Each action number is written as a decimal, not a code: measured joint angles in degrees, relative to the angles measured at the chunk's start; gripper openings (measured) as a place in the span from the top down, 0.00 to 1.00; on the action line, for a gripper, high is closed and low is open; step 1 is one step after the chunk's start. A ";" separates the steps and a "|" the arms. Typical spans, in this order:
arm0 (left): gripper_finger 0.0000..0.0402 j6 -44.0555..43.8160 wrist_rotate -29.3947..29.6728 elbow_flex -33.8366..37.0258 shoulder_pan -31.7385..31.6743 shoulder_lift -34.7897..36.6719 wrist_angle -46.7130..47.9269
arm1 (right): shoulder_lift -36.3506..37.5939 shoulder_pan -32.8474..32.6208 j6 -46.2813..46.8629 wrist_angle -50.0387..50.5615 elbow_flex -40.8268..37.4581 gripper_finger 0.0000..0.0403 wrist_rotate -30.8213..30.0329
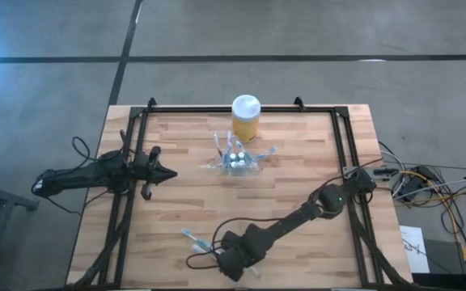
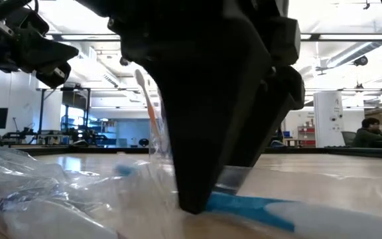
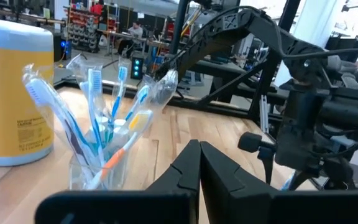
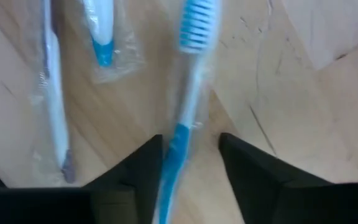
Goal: Pick & Place toothbrushing station
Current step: Put the blue toothbrush into the transparent organizer
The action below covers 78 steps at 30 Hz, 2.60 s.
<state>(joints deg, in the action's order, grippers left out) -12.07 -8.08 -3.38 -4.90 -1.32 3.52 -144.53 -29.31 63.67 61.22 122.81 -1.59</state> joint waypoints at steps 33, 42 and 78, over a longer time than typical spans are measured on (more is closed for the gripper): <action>0.98 -0.75 0.22 0.00 -0.01 0.00 -0.57 | 36.08 -2.67 -41.24 -18.98 -17.42 0.96 -28.63; 0.98 -0.16 0.22 -0.02 -0.01 -0.01 -3.37 | 60.87 -2.27 -51.28 -47.19 -49.68 0.96 -28.63; 0.98 4.74 9.76 2.49 -0.01 -0.35 -6.72 | 112.75 8.39 -68.58 -99.53 -117.06 0.96 -13.37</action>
<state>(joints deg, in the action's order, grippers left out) -7.33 1.68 -0.89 -4.91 -1.67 -3.19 -31.78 -20.93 -4.91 -38.31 5.75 -14.96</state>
